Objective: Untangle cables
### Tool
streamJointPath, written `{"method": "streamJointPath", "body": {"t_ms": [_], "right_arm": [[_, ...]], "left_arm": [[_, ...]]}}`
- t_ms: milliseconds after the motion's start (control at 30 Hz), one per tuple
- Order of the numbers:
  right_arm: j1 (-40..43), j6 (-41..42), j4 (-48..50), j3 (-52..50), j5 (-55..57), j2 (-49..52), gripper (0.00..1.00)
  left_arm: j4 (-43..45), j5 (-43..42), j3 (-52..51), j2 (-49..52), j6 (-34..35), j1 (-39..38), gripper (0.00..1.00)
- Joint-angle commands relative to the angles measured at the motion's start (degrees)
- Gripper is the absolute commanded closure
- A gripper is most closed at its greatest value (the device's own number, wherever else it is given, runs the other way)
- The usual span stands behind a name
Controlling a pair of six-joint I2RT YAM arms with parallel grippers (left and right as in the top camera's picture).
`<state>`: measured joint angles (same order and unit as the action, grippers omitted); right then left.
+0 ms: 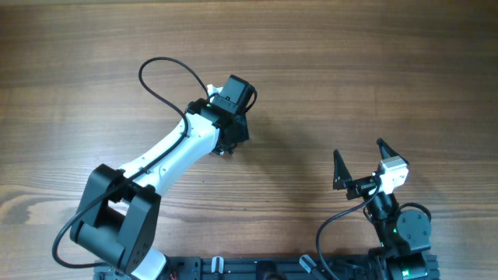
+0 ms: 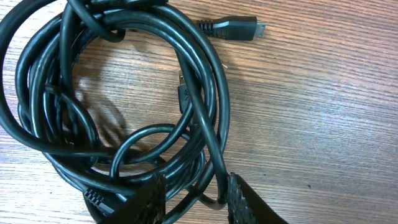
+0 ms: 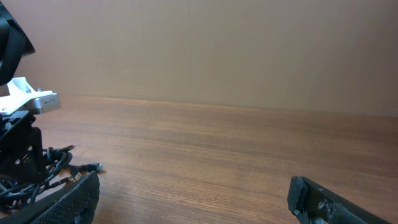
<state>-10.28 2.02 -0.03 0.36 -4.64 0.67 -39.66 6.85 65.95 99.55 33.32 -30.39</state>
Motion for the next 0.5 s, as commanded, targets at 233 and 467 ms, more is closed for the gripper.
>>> {"method": "streamJointPath", "body": {"t_ms": [233,467], "right_arm": [[0.2,-0.5,0.2,-0.1,0.8,-0.2,0.00],[0.2,-0.5,0.2,-0.1,0.8,-0.2,0.00]], "left_arm": [[-0.2,2.1,-0.5,0.7,0.0,-0.2,0.80],[-0.6,2.1,-0.5,0.7,-4.9,-0.2,0.59]]}}
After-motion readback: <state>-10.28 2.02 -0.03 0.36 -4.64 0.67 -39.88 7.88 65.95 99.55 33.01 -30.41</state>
